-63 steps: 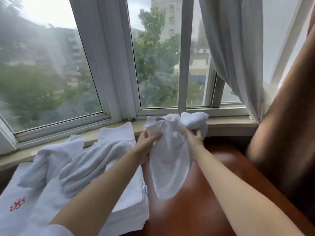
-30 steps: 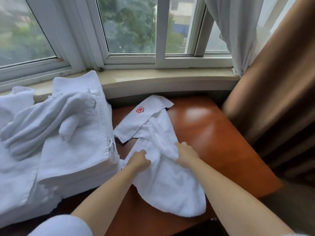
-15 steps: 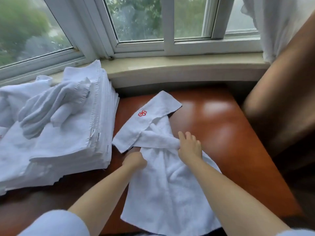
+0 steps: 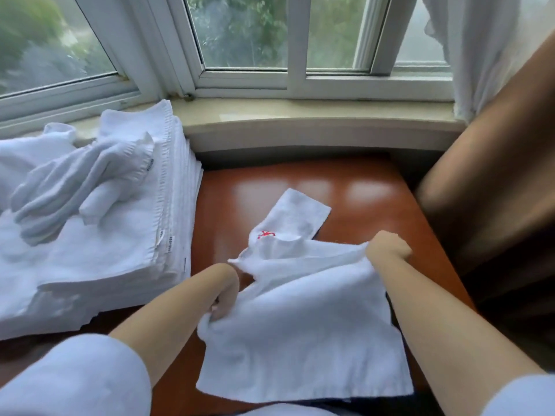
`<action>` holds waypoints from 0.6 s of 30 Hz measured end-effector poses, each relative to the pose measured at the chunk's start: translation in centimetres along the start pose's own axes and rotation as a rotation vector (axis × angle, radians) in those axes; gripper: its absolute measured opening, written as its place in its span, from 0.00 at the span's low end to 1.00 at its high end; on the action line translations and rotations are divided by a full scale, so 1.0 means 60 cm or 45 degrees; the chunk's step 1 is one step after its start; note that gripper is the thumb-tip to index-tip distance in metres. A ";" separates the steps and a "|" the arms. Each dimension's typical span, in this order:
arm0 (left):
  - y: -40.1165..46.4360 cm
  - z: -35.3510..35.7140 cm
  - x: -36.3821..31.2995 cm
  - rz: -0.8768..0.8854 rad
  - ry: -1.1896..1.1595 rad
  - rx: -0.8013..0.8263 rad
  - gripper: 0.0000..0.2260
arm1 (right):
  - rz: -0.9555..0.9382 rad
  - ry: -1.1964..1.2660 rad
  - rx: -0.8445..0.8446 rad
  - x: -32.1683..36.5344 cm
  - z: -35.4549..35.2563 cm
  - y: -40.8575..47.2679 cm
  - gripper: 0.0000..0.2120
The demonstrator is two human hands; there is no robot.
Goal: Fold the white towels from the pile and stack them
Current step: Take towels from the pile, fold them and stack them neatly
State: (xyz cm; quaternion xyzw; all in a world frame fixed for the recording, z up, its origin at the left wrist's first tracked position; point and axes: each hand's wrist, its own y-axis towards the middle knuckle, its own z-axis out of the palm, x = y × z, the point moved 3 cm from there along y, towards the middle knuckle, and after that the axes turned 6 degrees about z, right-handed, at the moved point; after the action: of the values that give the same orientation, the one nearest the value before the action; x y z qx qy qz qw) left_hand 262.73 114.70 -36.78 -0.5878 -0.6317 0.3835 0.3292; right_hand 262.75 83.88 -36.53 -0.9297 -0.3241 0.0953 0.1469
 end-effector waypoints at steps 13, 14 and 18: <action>0.049 0.013 -0.057 0.643 -0.756 0.050 0.30 | -0.423 0.233 0.606 0.077 0.034 -0.033 0.18; 0.050 0.012 -0.058 0.648 -0.708 -0.078 0.35 | -0.353 0.512 0.661 0.078 0.032 -0.029 0.18; 0.054 0.011 -0.054 0.399 -0.973 -0.121 0.24 | -0.229 0.914 0.521 0.080 0.024 -0.011 0.13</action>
State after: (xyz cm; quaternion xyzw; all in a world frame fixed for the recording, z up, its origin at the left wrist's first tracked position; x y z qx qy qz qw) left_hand 264.03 111.43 -39.82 -0.5067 -0.6284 0.5899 -0.0189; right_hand 265.71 87.71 -38.03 -0.8236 -0.3067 -0.1853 0.4396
